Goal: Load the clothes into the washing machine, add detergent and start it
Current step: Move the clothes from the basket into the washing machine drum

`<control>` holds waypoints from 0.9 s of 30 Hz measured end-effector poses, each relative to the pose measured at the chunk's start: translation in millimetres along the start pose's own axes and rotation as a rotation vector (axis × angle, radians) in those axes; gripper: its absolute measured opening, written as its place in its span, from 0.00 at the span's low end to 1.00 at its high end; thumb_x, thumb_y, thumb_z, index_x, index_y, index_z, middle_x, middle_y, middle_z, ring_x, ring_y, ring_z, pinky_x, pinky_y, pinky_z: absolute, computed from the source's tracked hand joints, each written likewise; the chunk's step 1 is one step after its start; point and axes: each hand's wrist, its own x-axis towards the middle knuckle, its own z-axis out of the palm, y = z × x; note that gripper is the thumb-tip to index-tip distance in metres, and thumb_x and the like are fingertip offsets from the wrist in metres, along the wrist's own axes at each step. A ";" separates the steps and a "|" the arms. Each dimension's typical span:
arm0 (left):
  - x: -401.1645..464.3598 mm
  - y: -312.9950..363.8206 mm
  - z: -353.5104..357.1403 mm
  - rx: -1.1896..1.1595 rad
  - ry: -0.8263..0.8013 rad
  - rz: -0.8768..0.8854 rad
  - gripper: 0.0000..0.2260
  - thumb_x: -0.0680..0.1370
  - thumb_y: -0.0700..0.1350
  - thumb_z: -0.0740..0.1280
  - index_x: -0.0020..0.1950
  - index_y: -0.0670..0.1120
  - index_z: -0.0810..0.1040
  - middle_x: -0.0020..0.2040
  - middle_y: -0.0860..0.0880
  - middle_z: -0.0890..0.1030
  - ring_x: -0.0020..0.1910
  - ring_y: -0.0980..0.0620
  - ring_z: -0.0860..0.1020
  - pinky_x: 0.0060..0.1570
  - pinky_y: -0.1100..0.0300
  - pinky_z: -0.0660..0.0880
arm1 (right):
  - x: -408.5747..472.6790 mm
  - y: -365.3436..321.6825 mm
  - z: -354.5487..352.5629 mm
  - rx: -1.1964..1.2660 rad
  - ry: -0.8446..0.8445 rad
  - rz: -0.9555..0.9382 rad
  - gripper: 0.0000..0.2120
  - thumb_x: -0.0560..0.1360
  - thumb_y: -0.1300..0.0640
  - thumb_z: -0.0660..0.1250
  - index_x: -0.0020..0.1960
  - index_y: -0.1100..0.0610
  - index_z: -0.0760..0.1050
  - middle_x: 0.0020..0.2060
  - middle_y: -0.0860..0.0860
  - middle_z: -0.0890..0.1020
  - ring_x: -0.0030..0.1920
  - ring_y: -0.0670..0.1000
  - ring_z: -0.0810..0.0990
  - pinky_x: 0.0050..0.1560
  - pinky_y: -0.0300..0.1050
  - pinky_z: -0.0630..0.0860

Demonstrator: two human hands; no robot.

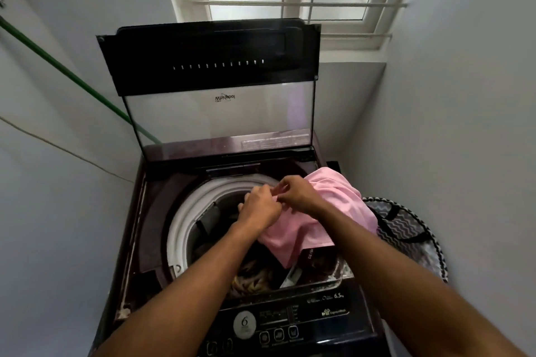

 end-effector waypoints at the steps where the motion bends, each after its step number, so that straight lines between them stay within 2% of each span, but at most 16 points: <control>1: 0.5 8.0 3.4 -0.001 0.029 0.036 0.19 0.75 0.53 0.65 0.66 0.51 0.75 0.64 0.45 0.74 0.66 0.42 0.73 0.63 0.43 0.71 | -0.7 4.5 -10.4 -0.021 0.063 -0.023 0.08 0.70 0.64 0.70 0.48 0.59 0.81 0.39 0.57 0.85 0.32 0.51 0.81 0.30 0.40 0.76; 3: 0.7 23.2 11.7 -0.004 0.077 0.111 0.18 0.76 0.50 0.65 0.66 0.52 0.75 0.64 0.47 0.74 0.65 0.44 0.72 0.64 0.44 0.71 | -3.2 17.2 -31.2 -0.078 0.194 -0.052 0.09 0.68 0.64 0.71 0.48 0.59 0.83 0.41 0.54 0.85 0.36 0.47 0.79 0.35 0.35 0.72; 4: 1.3 31.1 17.2 -0.024 0.089 0.158 0.18 0.75 0.48 0.66 0.65 0.52 0.75 0.63 0.47 0.74 0.64 0.45 0.73 0.64 0.44 0.71 | -4.7 27.1 -41.6 -0.091 0.258 -0.054 0.09 0.68 0.64 0.72 0.48 0.58 0.82 0.42 0.53 0.85 0.39 0.47 0.80 0.40 0.36 0.73; 6: 2.4 48.2 30.7 -0.079 0.085 0.275 0.17 0.75 0.45 0.67 0.64 0.51 0.77 0.62 0.47 0.74 0.63 0.46 0.74 0.64 0.48 0.71 | -6.7 52.3 -61.1 -0.126 0.367 -0.042 0.11 0.68 0.63 0.72 0.50 0.57 0.82 0.46 0.54 0.83 0.46 0.52 0.80 0.50 0.42 0.75; 8: 2.1 64.6 44.0 -0.084 0.057 0.405 0.18 0.73 0.42 0.69 0.63 0.50 0.78 0.61 0.47 0.75 0.62 0.47 0.73 0.65 0.52 0.70 | -9.4 78.6 -77.5 -0.223 0.381 0.006 0.18 0.68 0.63 0.71 0.58 0.56 0.80 0.54 0.57 0.81 0.55 0.58 0.79 0.59 0.49 0.74; 10: 3.3 81.0 56.9 -0.042 0.014 0.533 0.21 0.70 0.42 0.71 0.63 0.49 0.78 0.63 0.47 0.74 0.65 0.46 0.72 0.67 0.52 0.69 | -15.9 104.1 -93.9 -0.280 0.272 0.080 0.24 0.71 0.62 0.69 0.66 0.57 0.75 0.62 0.59 0.79 0.61 0.60 0.76 0.63 0.50 0.72; 12: 3.0 93.7 66.7 0.040 -0.076 0.575 0.26 0.69 0.44 0.75 0.67 0.50 0.75 0.69 0.45 0.70 0.69 0.46 0.69 0.69 0.52 0.68 | -21.9 130.9 -105.0 -0.283 0.116 0.125 0.29 0.71 0.64 0.68 0.71 0.58 0.69 0.65 0.58 0.77 0.63 0.60 0.76 0.60 0.46 0.73; 14: 3.0 102.6 75.4 0.161 -0.131 0.566 0.32 0.68 0.49 0.77 0.70 0.52 0.72 0.71 0.46 0.68 0.71 0.46 0.66 0.70 0.53 0.66 | -24.1 159.8 -108.3 -0.300 -0.037 0.184 0.40 0.68 0.67 0.70 0.76 0.57 0.59 0.67 0.59 0.75 0.63 0.58 0.75 0.57 0.43 0.72; 15: 3.3 105.3 79.1 0.241 -0.122 0.572 0.33 0.68 0.51 0.77 0.71 0.52 0.71 0.70 0.47 0.68 0.71 0.45 0.66 0.70 0.52 0.66 | -23.4 172.7 -107.0 -0.311 -0.102 0.217 0.47 0.65 0.67 0.72 0.78 0.56 0.52 0.69 0.59 0.72 0.65 0.58 0.74 0.60 0.43 0.72; 18: 4.9 106.2 84.9 0.347 -0.094 0.534 0.37 0.65 0.55 0.79 0.72 0.50 0.71 0.69 0.47 0.68 0.70 0.45 0.66 0.69 0.52 0.65 | -15.8 202.3 -92.5 -0.451 -0.202 0.267 0.67 0.59 0.60 0.80 0.79 0.48 0.34 0.78 0.58 0.55 0.75 0.62 0.61 0.72 0.55 0.65; 20: 10.0 103.1 86.0 0.322 -0.080 0.487 0.41 0.63 0.59 0.79 0.72 0.51 0.70 0.70 0.48 0.68 0.68 0.44 0.68 0.69 0.51 0.66 | -11.4 212.9 -80.5 -0.529 -0.215 0.242 0.72 0.57 0.53 0.83 0.76 0.49 0.27 0.80 0.54 0.43 0.78 0.63 0.50 0.75 0.61 0.58; 21: 12.3 101.4 85.8 0.313 -0.081 0.476 0.42 0.62 0.60 0.79 0.73 0.51 0.70 0.70 0.49 0.68 0.67 0.44 0.69 0.69 0.50 0.67 | -9.3 212.6 -76.3 -0.513 -0.193 0.225 0.73 0.57 0.51 0.83 0.76 0.50 0.25 0.80 0.53 0.40 0.78 0.63 0.47 0.75 0.62 0.56; 23: 15.1 98.9 86.3 0.290 -0.095 0.462 0.45 0.60 0.62 0.80 0.74 0.52 0.68 0.70 0.50 0.68 0.66 0.43 0.71 0.68 0.50 0.68 | -2.6 210.6 -70.1 -0.443 -0.139 0.161 0.71 0.59 0.50 0.82 0.77 0.51 0.27 0.80 0.54 0.42 0.79 0.62 0.47 0.75 0.62 0.55; 24: 15.4 98.6 86.6 0.276 -0.098 0.459 0.46 0.59 0.62 0.80 0.74 0.53 0.68 0.70 0.50 0.68 0.65 0.43 0.71 0.67 0.50 0.69 | -0.8 207.5 -68.4 -0.398 -0.102 0.121 0.69 0.59 0.51 0.81 0.78 0.51 0.30 0.79 0.57 0.47 0.78 0.61 0.51 0.75 0.60 0.57; 26: 15.9 97.5 88.4 0.262 -0.092 0.459 0.46 0.59 0.62 0.80 0.73 0.53 0.68 0.70 0.50 0.69 0.65 0.44 0.71 0.67 0.51 0.69 | -1.5 199.2 -66.8 -0.305 -0.044 0.069 0.58 0.59 0.55 0.78 0.80 0.50 0.48 0.74 0.59 0.65 0.74 0.59 0.65 0.69 0.52 0.67; 27: 15.3 97.9 88.9 0.269 -0.088 0.457 0.46 0.59 0.61 0.80 0.73 0.54 0.68 0.70 0.51 0.68 0.65 0.43 0.71 0.67 0.50 0.69 | -3.8 193.9 -67.0 -0.253 -0.023 0.046 0.46 0.62 0.57 0.76 0.77 0.51 0.61 0.68 0.58 0.74 0.68 0.58 0.72 0.63 0.47 0.71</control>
